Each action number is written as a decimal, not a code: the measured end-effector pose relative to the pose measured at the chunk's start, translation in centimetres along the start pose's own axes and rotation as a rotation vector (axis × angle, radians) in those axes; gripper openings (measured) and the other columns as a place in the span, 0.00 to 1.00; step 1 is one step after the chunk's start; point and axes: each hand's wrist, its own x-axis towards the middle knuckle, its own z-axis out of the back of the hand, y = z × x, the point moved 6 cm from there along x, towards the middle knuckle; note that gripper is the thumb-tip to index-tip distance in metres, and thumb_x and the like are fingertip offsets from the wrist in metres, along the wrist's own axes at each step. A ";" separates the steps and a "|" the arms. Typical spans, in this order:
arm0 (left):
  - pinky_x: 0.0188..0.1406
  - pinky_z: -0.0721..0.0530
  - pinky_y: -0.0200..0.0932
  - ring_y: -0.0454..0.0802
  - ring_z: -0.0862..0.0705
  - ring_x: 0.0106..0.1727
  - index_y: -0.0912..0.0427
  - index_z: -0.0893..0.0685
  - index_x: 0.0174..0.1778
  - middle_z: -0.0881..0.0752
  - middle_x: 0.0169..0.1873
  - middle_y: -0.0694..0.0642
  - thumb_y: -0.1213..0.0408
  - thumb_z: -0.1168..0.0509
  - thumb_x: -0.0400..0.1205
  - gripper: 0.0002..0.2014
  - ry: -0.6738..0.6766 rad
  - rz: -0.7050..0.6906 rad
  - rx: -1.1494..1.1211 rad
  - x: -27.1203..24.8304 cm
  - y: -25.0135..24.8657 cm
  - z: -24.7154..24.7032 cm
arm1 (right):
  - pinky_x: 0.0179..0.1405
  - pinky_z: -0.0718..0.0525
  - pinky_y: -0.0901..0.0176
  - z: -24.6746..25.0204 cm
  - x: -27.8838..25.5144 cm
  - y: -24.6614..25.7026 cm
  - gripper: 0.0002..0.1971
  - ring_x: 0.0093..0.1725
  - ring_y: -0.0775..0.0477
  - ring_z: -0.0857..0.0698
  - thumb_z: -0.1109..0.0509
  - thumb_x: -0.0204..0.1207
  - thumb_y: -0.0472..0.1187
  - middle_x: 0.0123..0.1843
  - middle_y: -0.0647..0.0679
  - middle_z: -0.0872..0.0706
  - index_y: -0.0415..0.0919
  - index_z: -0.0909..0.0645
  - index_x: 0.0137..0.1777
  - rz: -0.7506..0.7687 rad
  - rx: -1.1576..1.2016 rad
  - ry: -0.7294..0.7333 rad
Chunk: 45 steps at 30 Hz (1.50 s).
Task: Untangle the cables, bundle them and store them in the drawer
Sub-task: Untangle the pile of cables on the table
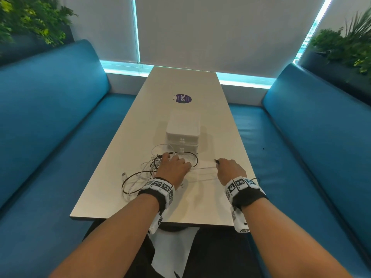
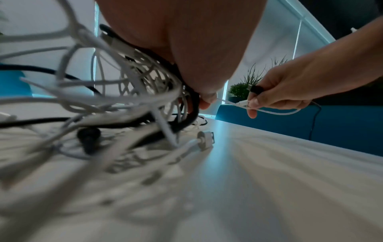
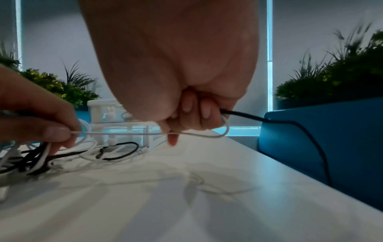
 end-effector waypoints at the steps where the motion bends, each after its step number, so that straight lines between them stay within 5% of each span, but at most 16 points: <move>1: 0.69 0.40 0.61 0.53 0.22 0.61 0.45 0.19 0.55 0.14 0.49 0.45 0.64 0.42 0.87 0.10 0.006 0.010 0.005 0.1 -0.1 0.0 | 0.49 0.17 0.48 0.0 0.0 0.2 0.14 0.51 0.37 0.15 0.47 0.88 0.47 0.54 0.40 0.16 0.41 0.22 0.59 -0.005 0.045 -0.010; 5: 0.71 0.44 0.63 0.55 0.22 0.59 0.45 0.23 0.52 0.13 0.43 0.47 0.72 0.40 0.80 0.15 0.039 0.007 0.023 0.4 -0.9 0.0 | 0.53 0.20 0.47 0.3 -0.2 3.1 0.17 0.55 0.32 0.16 0.47 0.88 0.48 0.56 0.34 0.15 0.37 0.21 0.59 0.127 0.217 -0.005; 9: 0.72 0.44 0.66 0.55 0.20 0.60 0.42 0.24 0.58 0.12 0.43 0.47 0.72 0.44 0.82 0.18 0.007 0.019 -0.047 0.8 -1.1 0.0 | 0.54 0.17 0.49 -1.2 -0.9 5.8 0.15 0.55 0.35 0.15 0.42 0.85 0.44 0.55 0.38 0.12 0.39 0.16 0.57 0.225 0.307 0.173; 13: 0.73 0.42 0.64 0.52 0.22 0.63 0.44 0.22 0.53 0.15 0.50 0.45 0.68 0.42 0.85 0.11 0.016 0.021 -0.078 0.4 -0.3 0.2 | 0.37 0.24 0.58 -2.4 -1.2 5.5 0.10 0.48 0.42 0.15 0.39 0.85 0.47 0.48 0.46 0.13 0.51 0.17 0.45 0.192 0.407 0.221; 15: 0.73 0.39 0.62 0.50 0.23 0.63 0.45 0.21 0.50 0.17 0.54 0.44 0.68 0.42 0.84 0.11 0.038 0.029 -0.087 0.1 0.3 0.2 | 0.36 0.28 0.58 -2.0 -1.2 4.9 0.10 0.45 0.43 0.17 0.38 0.84 0.47 0.44 0.47 0.14 0.53 0.18 0.42 0.179 0.422 0.211; 19: 0.70 0.36 0.60 0.51 0.22 0.59 0.45 0.22 0.51 0.19 0.53 0.45 0.70 0.43 0.84 0.12 0.038 -0.009 -0.072 -0.2 0.3 0.5 | 0.43 0.25 0.59 -0.5 -0.5 2.9 0.11 0.45 0.44 0.17 0.37 0.82 0.44 0.49 0.45 0.12 0.51 0.13 0.45 0.111 0.374 0.215; 24: 0.66 0.34 0.57 0.52 0.18 0.55 0.48 0.21 0.58 0.18 0.53 0.46 0.66 0.42 0.87 0.10 0.016 -0.030 -0.031 0.1 0.6 0.6 | 0.38 0.24 0.58 1.3 -0.2 -0.5 0.12 0.43 0.44 0.16 0.37 0.83 0.44 0.49 0.45 0.12 0.50 0.12 0.44 0.055 0.317 0.192; 29: 0.64 0.35 0.56 0.53 0.16 0.46 0.45 0.21 0.51 0.17 0.42 0.47 0.68 0.42 0.85 0.11 0.016 -0.031 0.009 0.5 -0.1 1.0 | 0.44 0.15 0.53 1.2 -0.5 -0.9 0.12 0.46 0.40 0.13 0.39 0.83 0.41 0.50 0.43 0.13 0.44 0.13 0.48 0.003 0.177 0.127; 33: 0.67 0.37 0.56 0.52 0.15 0.41 0.45 0.20 0.45 0.16 0.35 0.47 0.63 0.43 0.85 0.09 0.010 0.011 0.029 1.1 -0.7 1.4 | 0.54 0.16 0.47 0.9 -1.0 2.9 0.16 0.53 0.35 0.15 0.42 0.85 0.49 0.55 0.36 0.16 0.39 0.20 0.60 0.096 0.156 0.006; 39: 0.67 0.36 0.58 0.51 0.22 0.35 0.47 0.25 0.39 0.18 0.32 0.47 0.62 0.44 0.85 0.10 0.041 -0.013 -0.016 1.1 -0.6 1.3 | 0.48 0.19 0.46 1.4 -0.9 5.3 0.19 0.54 0.32 0.15 0.42 0.86 0.43 0.57 0.35 0.17 0.37 0.36 0.73 0.103 0.131 -0.088; 45: 0.66 0.38 0.58 0.51 0.24 0.36 0.46 0.25 0.40 0.18 0.33 0.46 0.64 0.43 0.84 0.09 0.090 -0.015 -0.030 1.2 -0.7 0.9 | 0.43 0.23 0.51 2.7 -1.6 2.7 0.13 0.54 0.38 0.14 0.39 0.82 0.35 0.56 0.41 0.17 0.40 0.27 0.65 0.041 -0.128 -0.094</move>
